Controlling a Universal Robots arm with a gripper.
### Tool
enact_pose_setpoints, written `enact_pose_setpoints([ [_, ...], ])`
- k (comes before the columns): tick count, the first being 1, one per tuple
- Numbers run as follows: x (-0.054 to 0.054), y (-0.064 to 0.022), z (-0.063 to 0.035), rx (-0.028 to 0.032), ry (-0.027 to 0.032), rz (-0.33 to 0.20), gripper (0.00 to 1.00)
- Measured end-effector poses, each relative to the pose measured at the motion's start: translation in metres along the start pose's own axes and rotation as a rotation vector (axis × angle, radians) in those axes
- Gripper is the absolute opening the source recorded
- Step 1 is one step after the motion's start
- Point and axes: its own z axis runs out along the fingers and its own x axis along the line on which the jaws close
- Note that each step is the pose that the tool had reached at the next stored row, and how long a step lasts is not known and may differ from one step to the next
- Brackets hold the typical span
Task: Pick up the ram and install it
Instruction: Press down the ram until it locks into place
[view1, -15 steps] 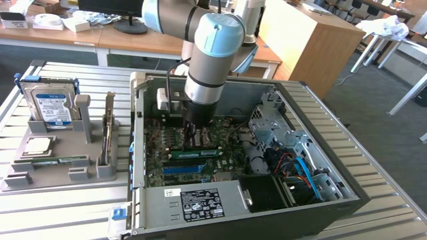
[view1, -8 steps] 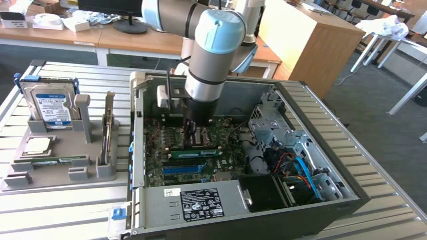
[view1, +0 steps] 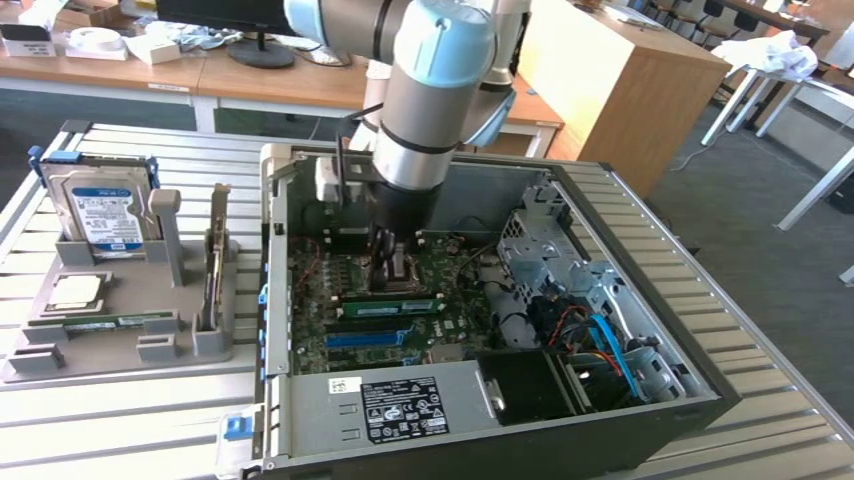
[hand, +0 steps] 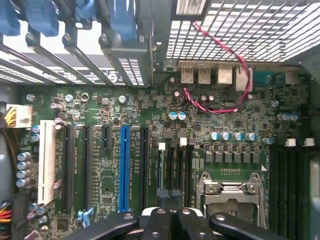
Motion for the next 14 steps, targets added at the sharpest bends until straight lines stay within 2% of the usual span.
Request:
enact_pose_setpoints([
  [7,0.0,0.0006,-0.0168,0.0,0.0,0.0,0.1],
  [14,-0.001,0.0014,-0.0395,0.0,0.0001,0.0,0.1],
])
